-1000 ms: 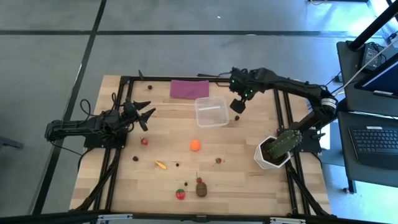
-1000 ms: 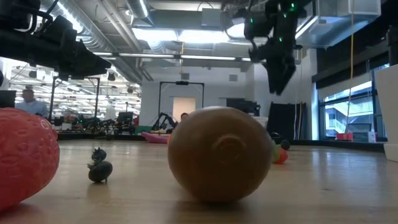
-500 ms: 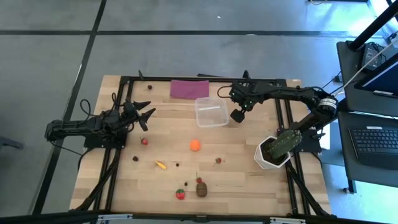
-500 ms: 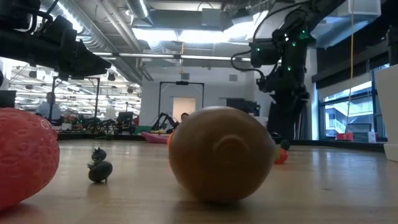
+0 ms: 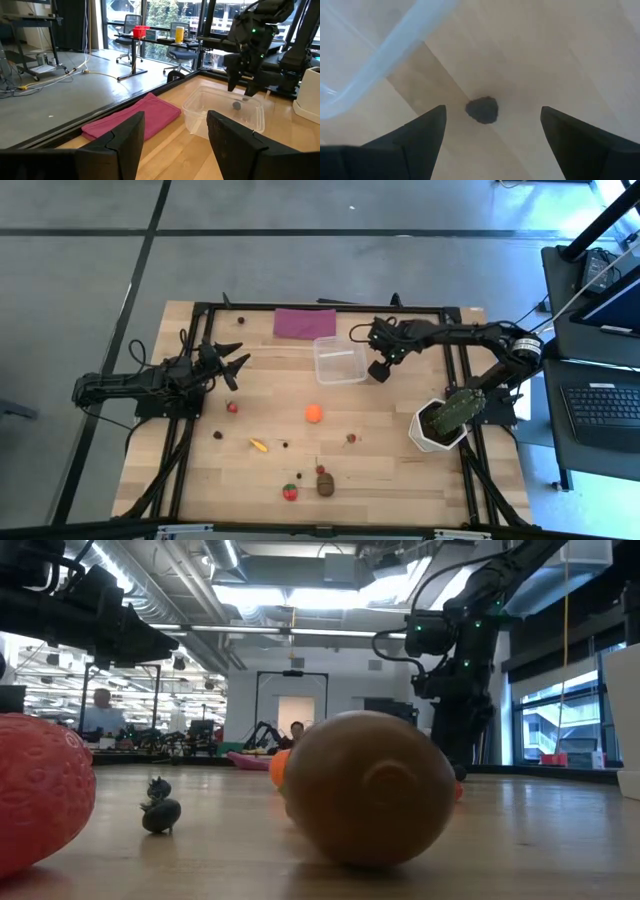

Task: Pick and placing Produce into tupperware
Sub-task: Put the right blackberry into the transparent bin

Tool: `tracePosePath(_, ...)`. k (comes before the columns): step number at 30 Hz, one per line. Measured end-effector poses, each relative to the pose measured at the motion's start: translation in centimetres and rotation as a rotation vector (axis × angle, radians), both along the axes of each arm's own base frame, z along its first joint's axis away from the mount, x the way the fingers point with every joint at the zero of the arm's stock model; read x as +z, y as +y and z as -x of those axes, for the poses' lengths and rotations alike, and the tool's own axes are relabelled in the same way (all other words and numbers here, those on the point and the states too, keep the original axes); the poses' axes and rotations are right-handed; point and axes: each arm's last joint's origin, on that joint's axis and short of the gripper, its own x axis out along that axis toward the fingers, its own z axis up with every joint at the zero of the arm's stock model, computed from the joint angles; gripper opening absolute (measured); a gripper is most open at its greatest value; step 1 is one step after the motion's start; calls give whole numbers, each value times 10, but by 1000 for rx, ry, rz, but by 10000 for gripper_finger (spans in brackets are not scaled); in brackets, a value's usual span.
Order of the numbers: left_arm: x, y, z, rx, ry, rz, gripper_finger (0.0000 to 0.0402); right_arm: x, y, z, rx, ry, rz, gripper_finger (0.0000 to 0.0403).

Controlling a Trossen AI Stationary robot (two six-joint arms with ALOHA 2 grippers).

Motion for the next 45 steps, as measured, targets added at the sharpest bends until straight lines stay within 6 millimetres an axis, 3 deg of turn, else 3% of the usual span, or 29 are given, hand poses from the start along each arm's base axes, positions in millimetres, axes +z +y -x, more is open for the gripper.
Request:
tracePosePath(15, 0, 0, 0, 0, 0, 0, 206, -1, 3, -3, 6, -3, 30, 326)
tracePosePath(31, 0, 0, 0, 0, 1, 0, 206, -32, 0, -9, 1, 105, -22, 324)
tracePosePath(45, 0, 0, 0, 0, 1, 0, 206, -40, -1, -11, 8, 117, -53, 246)
